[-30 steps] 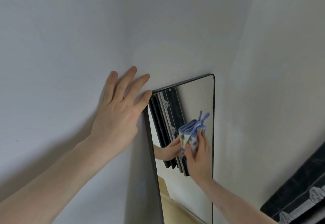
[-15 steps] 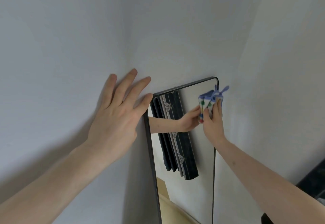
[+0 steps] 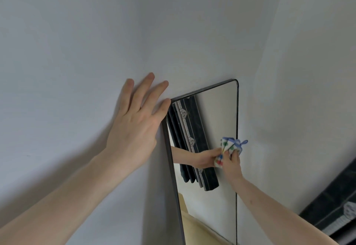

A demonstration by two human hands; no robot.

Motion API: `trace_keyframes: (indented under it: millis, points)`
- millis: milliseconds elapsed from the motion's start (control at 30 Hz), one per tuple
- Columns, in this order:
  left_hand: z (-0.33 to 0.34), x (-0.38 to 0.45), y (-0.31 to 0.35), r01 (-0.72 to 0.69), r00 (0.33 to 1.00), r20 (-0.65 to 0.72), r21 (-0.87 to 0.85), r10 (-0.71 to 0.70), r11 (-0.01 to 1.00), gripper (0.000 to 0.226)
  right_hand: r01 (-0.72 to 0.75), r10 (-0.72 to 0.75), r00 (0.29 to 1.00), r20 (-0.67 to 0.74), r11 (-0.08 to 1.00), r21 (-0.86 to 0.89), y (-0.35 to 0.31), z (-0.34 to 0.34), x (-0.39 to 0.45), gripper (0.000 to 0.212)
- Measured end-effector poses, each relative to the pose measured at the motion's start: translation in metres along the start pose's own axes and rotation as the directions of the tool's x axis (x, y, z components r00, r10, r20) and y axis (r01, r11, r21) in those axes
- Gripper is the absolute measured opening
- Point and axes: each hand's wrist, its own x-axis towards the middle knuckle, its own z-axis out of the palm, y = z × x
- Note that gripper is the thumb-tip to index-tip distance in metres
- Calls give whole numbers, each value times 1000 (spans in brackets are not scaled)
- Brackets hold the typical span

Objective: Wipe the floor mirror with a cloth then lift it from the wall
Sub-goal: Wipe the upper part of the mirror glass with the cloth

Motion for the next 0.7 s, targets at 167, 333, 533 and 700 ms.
trace_keyframes:
  millis: [167,333,533,700]
  points:
    - [-2,-1,0,-7,1000,-3,10,7,1000,66,131,-129,991,44,991,-27,-21,11,-50,57]
    - [-2,-1,-1,-9,1000,0,9,9,1000,65,257,-258,961,98,966,27,-64,30,-114,72]
    - [-2,0,-2,-13,1000,15,5,13,1000,64,468,-480,869,122,876,116,-120,39,-190,65]
    - [-4,-1,-3,-22,999,24,3,22,1000,65,553,-552,833,28,830,-70,-88,56,-203,63]
